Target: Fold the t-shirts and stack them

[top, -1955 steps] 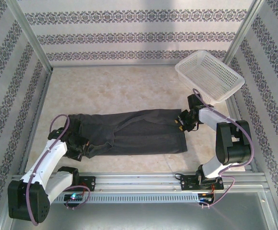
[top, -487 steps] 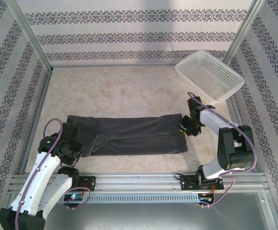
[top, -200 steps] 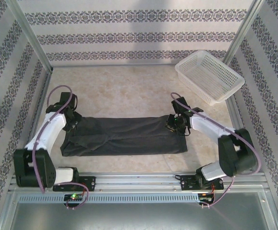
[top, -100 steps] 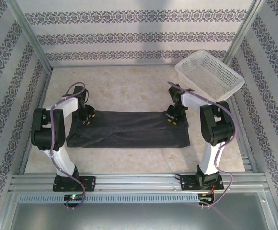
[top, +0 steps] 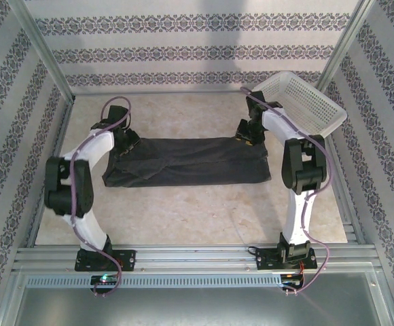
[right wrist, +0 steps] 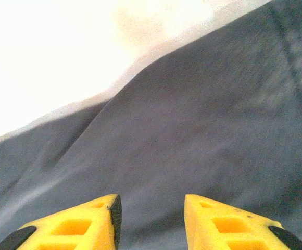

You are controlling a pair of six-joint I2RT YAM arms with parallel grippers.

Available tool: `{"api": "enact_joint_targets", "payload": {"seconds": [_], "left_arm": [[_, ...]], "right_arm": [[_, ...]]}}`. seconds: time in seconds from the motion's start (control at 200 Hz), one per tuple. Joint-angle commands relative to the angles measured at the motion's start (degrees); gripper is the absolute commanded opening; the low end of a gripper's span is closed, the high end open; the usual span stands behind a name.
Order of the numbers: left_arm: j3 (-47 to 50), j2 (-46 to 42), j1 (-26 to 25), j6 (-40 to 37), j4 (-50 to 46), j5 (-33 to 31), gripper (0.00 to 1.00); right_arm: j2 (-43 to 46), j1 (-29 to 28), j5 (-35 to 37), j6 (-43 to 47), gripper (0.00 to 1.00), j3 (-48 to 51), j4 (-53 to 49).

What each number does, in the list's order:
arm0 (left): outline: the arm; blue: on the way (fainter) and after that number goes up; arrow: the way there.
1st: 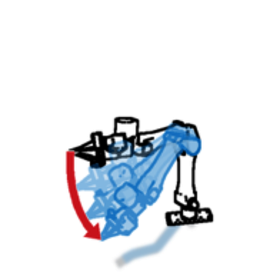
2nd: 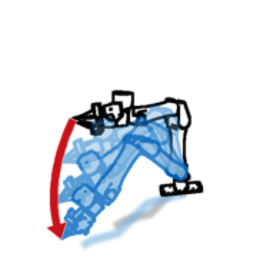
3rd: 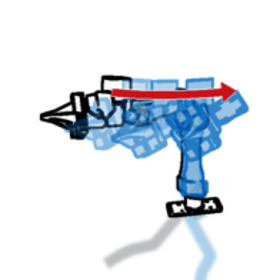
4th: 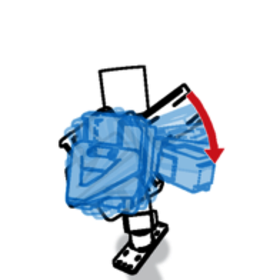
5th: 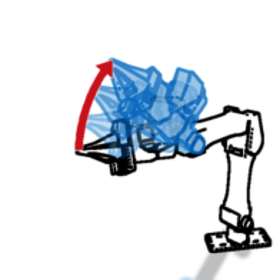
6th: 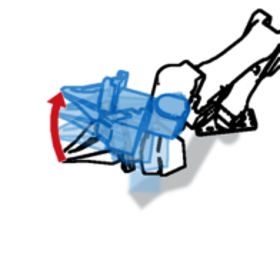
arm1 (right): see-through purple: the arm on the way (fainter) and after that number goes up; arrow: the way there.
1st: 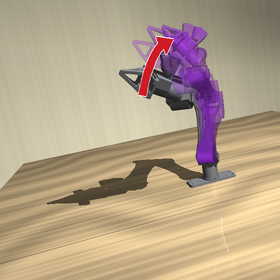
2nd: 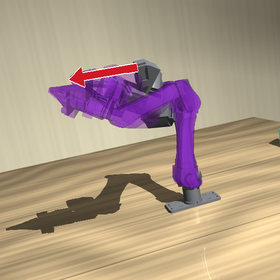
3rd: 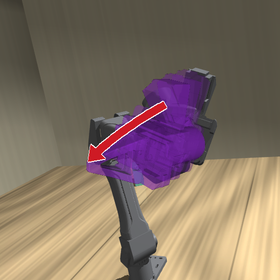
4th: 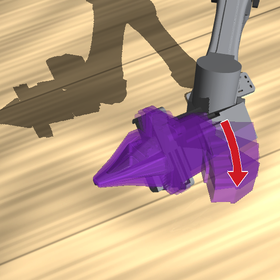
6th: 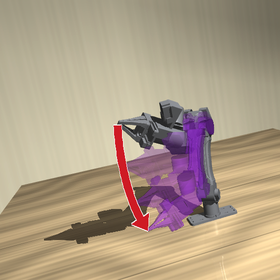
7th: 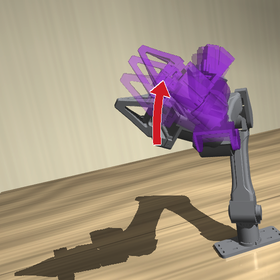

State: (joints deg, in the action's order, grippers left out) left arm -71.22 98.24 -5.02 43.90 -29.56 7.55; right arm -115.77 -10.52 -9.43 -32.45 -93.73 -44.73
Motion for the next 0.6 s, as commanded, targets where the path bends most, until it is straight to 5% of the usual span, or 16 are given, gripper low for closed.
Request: {"api": "enact_joint_targets", "payload": {"seconds": [0.0, 0.17, 0.595], "left_arm": [[4.23, -6.57, -5.77, -13.20, -2.42, -1.95, 0.33], [7.51, -6.14, -11.83, -22.97, -4.95, -1.98, 0.26], [11.33, -2.15, -18.43, -33.99, -3.91, -11.03, 0.38]], "right_arm": [[11.12, -3.28, -4.80, 2.74, 0.39, 7.06, 6.03], [20.92, -8.13, -9.81, 0.75, 0.39, 18.67, 14.23], [29.06, -10.09, -9.51, -5.11, 0.40, 28.53, 16.86]]}}
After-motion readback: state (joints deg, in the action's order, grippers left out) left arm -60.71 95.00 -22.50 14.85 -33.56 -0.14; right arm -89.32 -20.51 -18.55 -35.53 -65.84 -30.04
